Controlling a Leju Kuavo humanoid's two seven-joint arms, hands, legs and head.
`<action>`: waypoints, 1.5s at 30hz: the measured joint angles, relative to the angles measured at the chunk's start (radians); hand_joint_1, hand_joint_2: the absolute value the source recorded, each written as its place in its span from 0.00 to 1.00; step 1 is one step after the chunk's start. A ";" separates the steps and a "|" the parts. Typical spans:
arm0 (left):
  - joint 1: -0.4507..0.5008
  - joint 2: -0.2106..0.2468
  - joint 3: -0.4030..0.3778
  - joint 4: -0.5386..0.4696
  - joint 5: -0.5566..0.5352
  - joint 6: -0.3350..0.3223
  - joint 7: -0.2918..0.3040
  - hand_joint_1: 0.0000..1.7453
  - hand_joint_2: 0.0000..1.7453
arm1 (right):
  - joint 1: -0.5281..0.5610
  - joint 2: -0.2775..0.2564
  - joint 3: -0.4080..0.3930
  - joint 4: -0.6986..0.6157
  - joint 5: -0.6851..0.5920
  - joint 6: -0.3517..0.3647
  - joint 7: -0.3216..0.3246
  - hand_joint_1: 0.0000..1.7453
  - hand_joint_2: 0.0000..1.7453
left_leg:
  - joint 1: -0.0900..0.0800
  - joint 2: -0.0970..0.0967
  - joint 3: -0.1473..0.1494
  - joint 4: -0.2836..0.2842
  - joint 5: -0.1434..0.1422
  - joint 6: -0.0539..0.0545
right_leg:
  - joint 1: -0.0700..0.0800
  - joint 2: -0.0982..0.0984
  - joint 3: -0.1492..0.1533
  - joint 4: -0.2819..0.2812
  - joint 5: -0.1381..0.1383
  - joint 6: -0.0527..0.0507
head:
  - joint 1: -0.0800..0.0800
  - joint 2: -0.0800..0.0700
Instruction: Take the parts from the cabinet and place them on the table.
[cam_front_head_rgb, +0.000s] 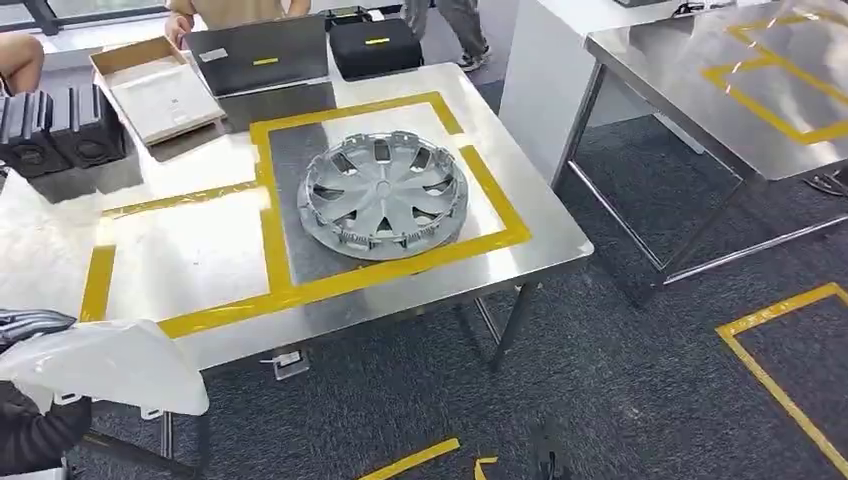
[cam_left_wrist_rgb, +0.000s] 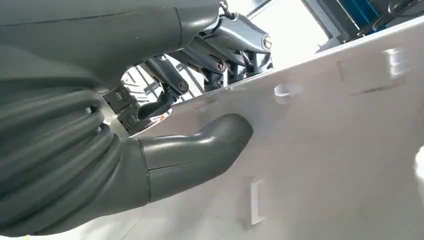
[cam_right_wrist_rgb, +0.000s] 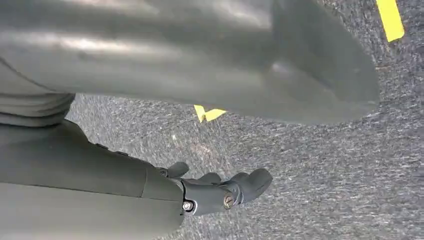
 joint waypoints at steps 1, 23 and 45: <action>0.000 0.000 0.002 0.000 0.000 0.003 0.001 1.00 1.00 | 0.000 0.000 0.000 0.000 0.000 0.000 -0.001 0.00 0.00 | 0.001 0.000 0.012 0.000 -0.008 -0.005 | -0.001 0.000 0.026 -0.082 0.064 0.000 | 0.000 0.000; -0.343 0.113 0.327 0.646 -0.791 0.429 0.033 1.00 1.00 | -0.001 0.002 -0.006 0.000 0.045 -0.009 0.016 0.00 0.00 | -0.008 0.004 -0.048 0.004 0.046 -0.039 | 0.016 0.002 0.104 -0.189 0.082 -0.065 | -0.006 0.000; -0.636 0.189 0.303 1.000 -1.005 0.436 0.280 1.00 1.00 | 0.000 0.007 0.002 0.000 0.043 -0.043 0.033 0.00 0.00 | -0.008 0.003 -0.048 0.004 0.042 -0.025 | 0.013 0.001 0.112 -0.208 0.087 -0.043 | -0.007 0.000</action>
